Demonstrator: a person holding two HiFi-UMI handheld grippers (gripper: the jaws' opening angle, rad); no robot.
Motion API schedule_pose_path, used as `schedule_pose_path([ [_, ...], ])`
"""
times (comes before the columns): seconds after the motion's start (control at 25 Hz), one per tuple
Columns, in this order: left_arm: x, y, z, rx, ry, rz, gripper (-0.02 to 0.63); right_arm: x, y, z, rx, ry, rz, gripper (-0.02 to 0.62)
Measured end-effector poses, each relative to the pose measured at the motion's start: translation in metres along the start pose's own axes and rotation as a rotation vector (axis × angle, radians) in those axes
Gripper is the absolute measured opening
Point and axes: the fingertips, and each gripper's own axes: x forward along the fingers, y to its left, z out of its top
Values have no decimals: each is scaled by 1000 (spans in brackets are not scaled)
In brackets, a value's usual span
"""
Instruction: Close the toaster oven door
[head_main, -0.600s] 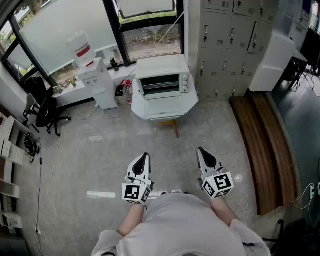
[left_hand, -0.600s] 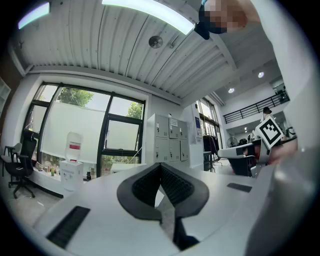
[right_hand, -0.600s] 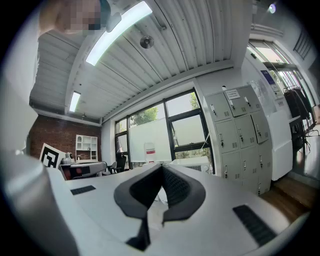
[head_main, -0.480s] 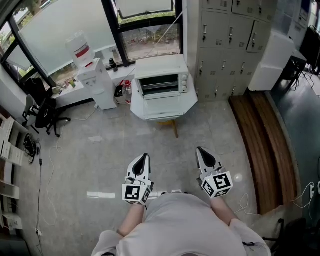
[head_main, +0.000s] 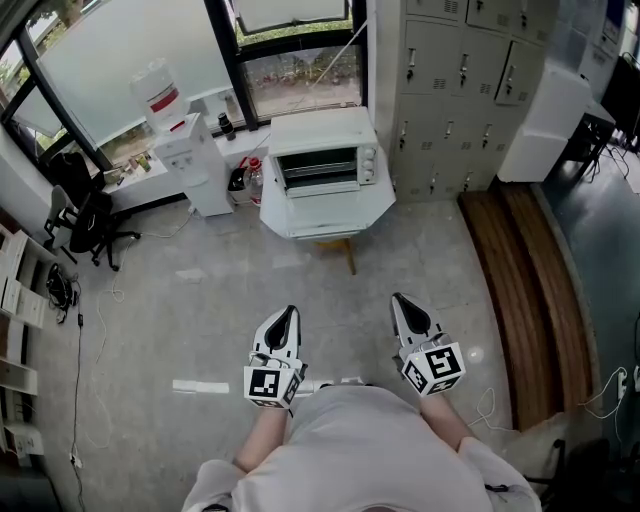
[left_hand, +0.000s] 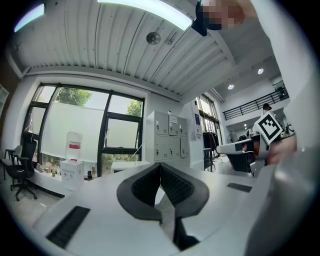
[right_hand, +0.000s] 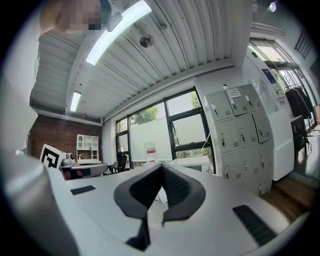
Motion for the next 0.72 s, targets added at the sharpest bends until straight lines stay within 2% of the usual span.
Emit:
schedule_pose_path([
  [0.44, 20, -2, -5, -8, 13, 38, 20, 7, -20, -2, -5, 8, 13, 8],
  [0.72, 45, 10, -15, -23, 30, 49, 20, 32, -37, -4, -4, 18, 22, 8],
])
